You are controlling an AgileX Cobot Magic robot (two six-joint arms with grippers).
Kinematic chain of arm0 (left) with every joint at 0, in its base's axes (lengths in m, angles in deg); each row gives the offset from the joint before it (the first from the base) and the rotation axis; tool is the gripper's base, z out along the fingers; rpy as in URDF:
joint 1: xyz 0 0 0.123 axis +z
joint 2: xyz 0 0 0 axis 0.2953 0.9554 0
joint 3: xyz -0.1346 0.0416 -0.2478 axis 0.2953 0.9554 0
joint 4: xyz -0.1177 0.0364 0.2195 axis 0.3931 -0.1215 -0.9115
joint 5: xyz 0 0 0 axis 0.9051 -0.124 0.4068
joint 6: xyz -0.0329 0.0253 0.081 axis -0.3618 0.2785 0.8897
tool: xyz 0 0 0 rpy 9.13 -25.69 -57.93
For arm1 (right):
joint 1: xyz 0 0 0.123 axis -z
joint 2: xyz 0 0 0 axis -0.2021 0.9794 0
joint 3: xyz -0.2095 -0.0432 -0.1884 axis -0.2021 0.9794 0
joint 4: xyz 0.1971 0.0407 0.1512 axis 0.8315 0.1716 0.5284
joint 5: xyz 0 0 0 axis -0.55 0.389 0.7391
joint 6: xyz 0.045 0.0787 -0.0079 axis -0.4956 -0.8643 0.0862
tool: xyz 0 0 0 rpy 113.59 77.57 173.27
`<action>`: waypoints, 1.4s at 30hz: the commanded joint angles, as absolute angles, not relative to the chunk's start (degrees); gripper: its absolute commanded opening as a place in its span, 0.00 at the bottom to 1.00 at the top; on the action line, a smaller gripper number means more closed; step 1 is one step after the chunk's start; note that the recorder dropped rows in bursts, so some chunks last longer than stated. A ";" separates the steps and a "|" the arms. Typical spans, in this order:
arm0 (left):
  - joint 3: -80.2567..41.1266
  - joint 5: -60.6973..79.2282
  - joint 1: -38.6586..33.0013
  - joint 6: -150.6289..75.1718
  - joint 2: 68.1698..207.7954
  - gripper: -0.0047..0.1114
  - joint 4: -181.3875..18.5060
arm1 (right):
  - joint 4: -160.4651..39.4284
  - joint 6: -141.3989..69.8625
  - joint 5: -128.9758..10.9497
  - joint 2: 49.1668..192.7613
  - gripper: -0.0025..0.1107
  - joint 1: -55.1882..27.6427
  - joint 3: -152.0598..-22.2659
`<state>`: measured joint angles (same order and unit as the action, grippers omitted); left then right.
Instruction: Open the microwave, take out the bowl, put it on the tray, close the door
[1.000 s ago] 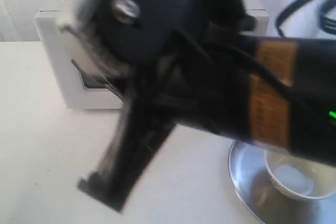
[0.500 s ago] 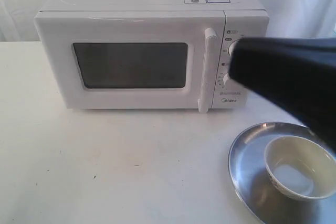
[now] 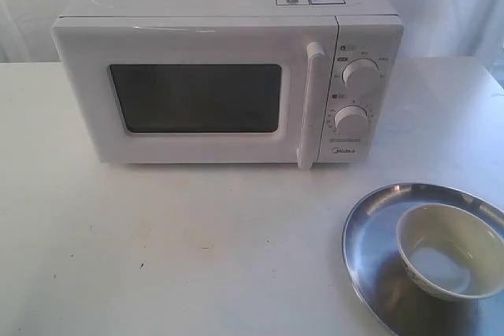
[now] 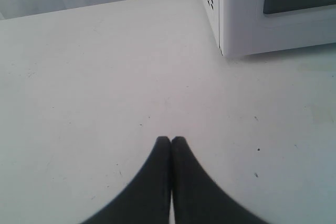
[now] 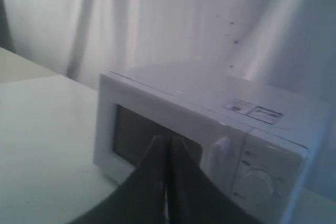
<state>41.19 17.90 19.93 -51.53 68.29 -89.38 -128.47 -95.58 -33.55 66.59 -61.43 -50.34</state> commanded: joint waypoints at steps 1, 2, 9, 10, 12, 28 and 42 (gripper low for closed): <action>41.13 17.81 19.88 -51.90 68.17 0.04 -89.18 | -136.26 -96.60 -48.35 58.37 0.02 -46.21 -42.77; 41.13 17.81 19.88 -51.90 68.17 0.04 -89.18 | -136.55 -97.15 -51.15 55.81 0.02 -40.65 -40.94; 41.13 17.81 19.88 -51.90 68.17 0.04 -89.18 | -135.72 -108.42 -52.78 49.17 0.02 -16.09 -33.70; 41.13 17.81 19.88 -51.90 68.17 0.04 -89.18 | -135.82 -108.42 -53.89 49.17 0.02 -13.92 -32.83; 41.13 17.81 19.88 -51.90 68.17 0.04 -89.18 | -135.70 -108.53 -56.15 49.17 0.02 -10.40 -31.05; 41.13 17.81 19.88 -51.90 68.17 0.04 -89.18 | -131.83 -110.14 -61.30 49.17 0.02 -3.22 -22.27; 41.13 17.81 19.88 -51.90 68.17 0.04 -89.18 | -60.95 -36.78 -56.35 49.17 0.02 -3.22 -22.27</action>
<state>41.19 17.90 19.93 -51.53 68.29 -89.38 -68.83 -45.43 -56.66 49.51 -3.35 -22.55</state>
